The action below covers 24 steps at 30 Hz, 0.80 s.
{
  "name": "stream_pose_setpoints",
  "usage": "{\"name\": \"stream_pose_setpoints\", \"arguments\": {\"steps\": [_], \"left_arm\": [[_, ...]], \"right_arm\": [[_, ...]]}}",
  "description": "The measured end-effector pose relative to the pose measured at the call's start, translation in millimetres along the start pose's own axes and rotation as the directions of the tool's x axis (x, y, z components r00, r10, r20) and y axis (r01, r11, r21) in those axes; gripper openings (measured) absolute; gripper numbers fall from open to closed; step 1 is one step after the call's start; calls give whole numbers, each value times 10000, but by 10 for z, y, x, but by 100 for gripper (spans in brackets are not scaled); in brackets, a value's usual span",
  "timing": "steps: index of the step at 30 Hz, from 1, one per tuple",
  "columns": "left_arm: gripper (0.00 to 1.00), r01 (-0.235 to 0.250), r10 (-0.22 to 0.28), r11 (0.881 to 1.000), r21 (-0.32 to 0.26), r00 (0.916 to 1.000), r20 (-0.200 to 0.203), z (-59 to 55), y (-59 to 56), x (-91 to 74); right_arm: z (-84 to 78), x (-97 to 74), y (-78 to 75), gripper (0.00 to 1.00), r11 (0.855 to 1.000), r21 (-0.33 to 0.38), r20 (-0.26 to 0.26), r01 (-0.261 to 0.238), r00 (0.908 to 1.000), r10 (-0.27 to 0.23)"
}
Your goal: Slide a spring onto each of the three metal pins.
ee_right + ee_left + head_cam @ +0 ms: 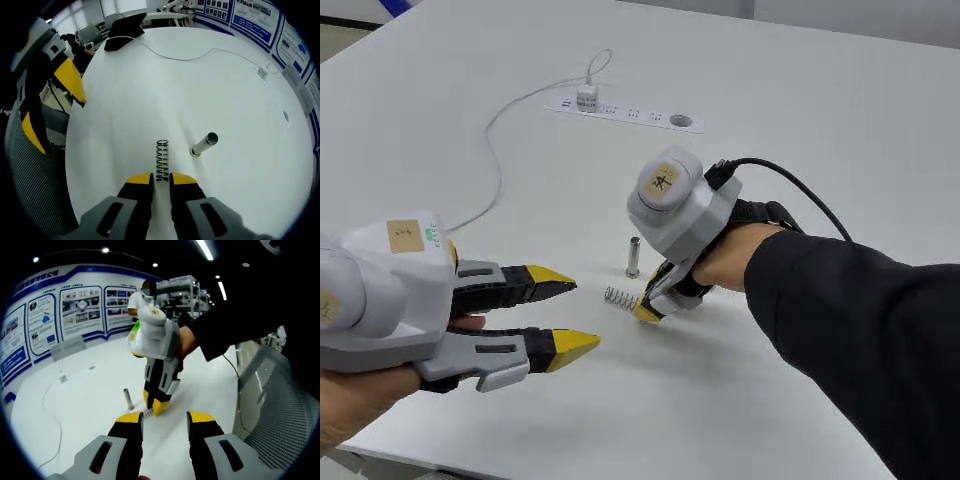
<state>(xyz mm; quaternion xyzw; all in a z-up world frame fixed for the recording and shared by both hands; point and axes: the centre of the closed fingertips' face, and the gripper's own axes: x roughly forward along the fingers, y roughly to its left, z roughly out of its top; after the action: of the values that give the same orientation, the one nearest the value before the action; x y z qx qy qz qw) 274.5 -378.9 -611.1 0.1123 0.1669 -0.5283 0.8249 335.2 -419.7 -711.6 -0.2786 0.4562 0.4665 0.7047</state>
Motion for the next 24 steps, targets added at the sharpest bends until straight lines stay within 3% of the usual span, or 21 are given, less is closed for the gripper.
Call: {"name": "stream_pose_setpoints", "arguments": {"steps": [4,11,24], "left_arm": [[36,-38,38,10000,-6,10000,-3,-6,11,-13],[36,-87,87,10000,-17,9999,-56,-24,32,-17],[35,605,-557,9965,578,9951,-813,-132,-44,226]], "right_arm": [[-1,0,-35,12,9998,16,1,179,9998,-179],[-33,-65,4,12,10000,-67,-88,-14,10000,13],[-161,-461,338,11,9916,-1111,-188,-667,9977,650]]}}
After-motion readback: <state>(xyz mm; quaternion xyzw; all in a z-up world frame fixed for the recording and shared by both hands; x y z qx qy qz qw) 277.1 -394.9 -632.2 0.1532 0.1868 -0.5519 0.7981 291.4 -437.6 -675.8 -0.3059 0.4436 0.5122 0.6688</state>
